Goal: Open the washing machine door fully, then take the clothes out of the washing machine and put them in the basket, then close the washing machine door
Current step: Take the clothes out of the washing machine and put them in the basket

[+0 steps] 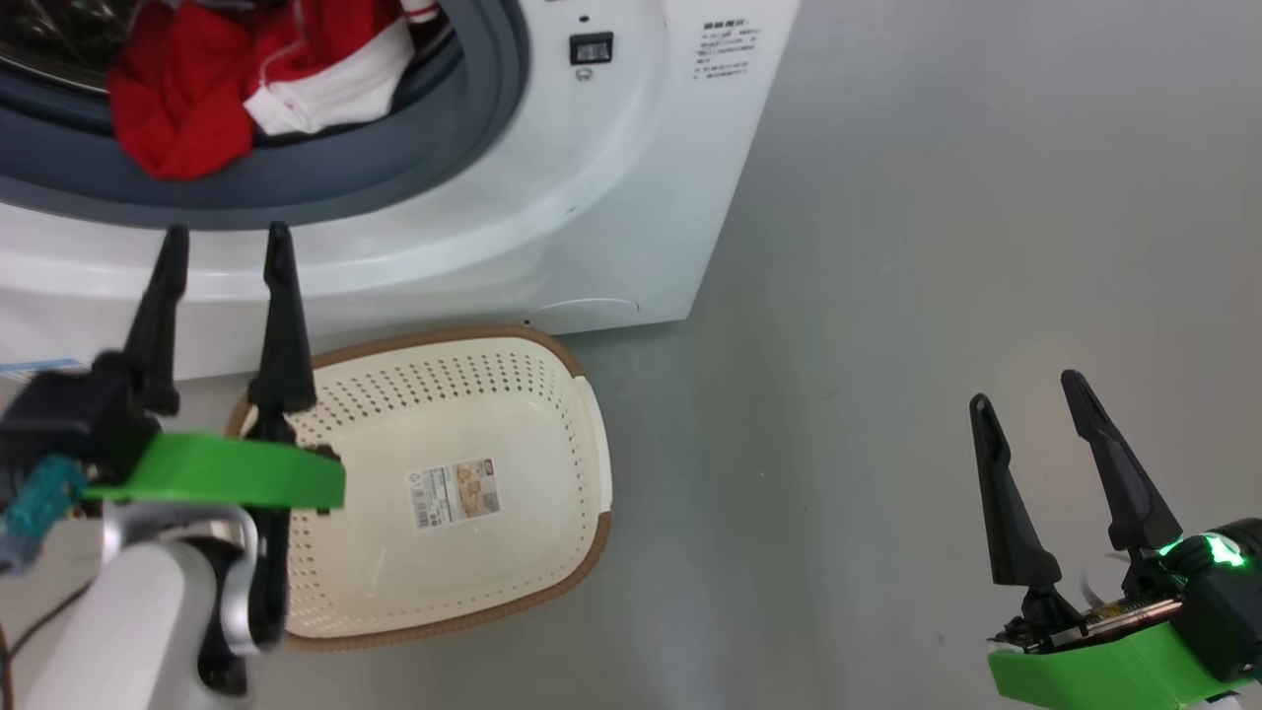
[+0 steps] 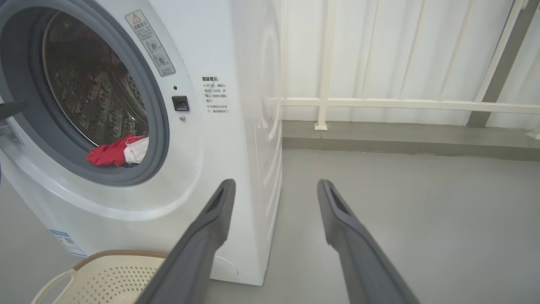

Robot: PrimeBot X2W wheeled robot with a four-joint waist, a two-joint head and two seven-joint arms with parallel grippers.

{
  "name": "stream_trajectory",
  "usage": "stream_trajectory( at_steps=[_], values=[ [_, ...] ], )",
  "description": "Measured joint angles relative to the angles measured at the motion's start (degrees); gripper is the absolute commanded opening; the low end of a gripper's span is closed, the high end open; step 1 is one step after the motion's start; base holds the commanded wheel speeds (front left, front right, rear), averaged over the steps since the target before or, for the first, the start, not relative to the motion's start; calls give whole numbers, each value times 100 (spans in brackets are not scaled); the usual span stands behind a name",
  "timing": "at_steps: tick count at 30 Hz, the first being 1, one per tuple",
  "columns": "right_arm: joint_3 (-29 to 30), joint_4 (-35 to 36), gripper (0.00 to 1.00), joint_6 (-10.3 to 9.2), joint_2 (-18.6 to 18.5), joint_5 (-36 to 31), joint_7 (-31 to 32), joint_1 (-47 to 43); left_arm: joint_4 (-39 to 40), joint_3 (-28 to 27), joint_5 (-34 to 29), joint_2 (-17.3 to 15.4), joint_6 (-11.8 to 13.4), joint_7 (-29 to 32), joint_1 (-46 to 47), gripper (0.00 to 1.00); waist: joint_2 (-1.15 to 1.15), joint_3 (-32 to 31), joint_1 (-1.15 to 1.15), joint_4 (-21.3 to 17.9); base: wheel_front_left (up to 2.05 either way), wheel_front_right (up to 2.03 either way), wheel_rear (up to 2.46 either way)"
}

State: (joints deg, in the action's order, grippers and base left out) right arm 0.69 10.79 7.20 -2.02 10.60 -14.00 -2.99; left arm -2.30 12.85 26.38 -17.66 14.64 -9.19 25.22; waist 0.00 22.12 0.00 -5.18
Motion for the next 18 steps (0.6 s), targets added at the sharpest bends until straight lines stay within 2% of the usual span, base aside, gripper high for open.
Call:
stream_trajectory(
  at_steps=[7,14,18],
  values=[
    [-26,-49,100,0,0,0,-21,102,-701,1,70,13,-196,51,836,100,0,222,1,-94,0,0,0],
    [-56,-45,100,0,-1,-7,-33,124,-1417,-9,82,5,-266,47,1574,100,0,374,0,-116,0,0,0],
    [-120,-36,100,0,-1,-12,-47,175,-1831,-53,159,12,-410,46,2047,100,0,485,0,-134,0,0,0]
  ],
)
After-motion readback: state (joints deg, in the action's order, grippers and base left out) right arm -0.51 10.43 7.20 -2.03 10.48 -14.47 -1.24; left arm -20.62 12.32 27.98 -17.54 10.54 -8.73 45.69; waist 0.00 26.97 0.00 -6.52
